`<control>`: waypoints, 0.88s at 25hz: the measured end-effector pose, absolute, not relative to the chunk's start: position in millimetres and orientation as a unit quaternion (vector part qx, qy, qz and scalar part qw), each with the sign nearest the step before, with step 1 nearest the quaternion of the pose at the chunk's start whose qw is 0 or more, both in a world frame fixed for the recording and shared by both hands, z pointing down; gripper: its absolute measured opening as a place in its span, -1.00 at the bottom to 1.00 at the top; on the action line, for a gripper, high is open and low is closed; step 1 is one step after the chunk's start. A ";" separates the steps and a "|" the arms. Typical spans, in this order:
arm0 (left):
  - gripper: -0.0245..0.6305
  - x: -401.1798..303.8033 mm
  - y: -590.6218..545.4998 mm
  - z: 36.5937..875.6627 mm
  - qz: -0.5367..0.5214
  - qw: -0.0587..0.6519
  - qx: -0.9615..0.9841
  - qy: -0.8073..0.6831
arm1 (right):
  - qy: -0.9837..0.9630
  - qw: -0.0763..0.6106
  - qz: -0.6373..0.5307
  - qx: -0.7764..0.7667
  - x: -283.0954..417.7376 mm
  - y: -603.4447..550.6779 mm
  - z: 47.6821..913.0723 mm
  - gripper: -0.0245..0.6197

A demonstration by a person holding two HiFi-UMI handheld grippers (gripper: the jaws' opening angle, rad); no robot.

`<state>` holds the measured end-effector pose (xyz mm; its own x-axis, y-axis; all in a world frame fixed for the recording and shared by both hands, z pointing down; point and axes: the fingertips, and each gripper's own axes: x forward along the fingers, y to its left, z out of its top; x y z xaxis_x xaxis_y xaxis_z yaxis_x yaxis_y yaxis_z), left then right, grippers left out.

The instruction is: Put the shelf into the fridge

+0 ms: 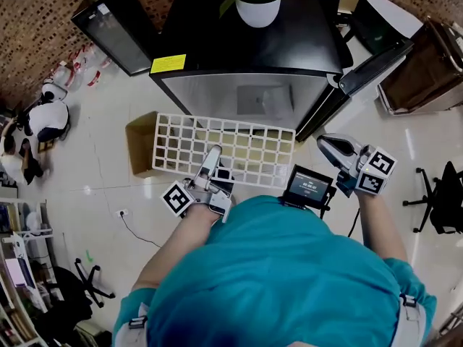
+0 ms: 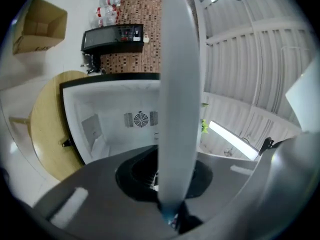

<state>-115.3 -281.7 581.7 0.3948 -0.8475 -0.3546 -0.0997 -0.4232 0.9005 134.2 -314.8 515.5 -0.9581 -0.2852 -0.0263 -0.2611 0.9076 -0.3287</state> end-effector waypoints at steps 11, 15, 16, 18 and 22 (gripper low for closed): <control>-0.82 -101.1 -339.2 578.5 -0.431 0.514 0.691 -0.270 | 0.953 0.059 -0.209 -0.212 107.7 -337.5 533.4 -0.92; -0.82 -102.8 -360.0 576.8 -0.445 0.501 0.684 -0.287 | 0.953 0.054 -0.211 -0.211 107.5 -347.6 545.7 -0.92; -0.82 -103.6 -363.6 576.8 -0.448 0.498 0.683 -0.290 | 0.953 0.054 -0.210 -0.210 107.4 -349.4 547.7 -0.92; -0.82 -103.3 -367.7 577.1 -0.451 0.497 0.680 -0.295 | 0.954 0.054 -0.209 -0.208 107.4 -350.6 550.1 -0.92; -0.82 -104.6 -365.2 574.1 -0.450 0.501 0.673 -0.306 | 0.954 0.052 -0.208 -0.208 104.3 -341.6 541.3 -0.92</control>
<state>-104.6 -365.2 574.1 0.4071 -0.8631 -0.2989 0.0391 -0.3105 0.9498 104.3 -341.6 541.3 -0.9077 -0.4195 -0.0130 -0.3762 0.8270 -0.4178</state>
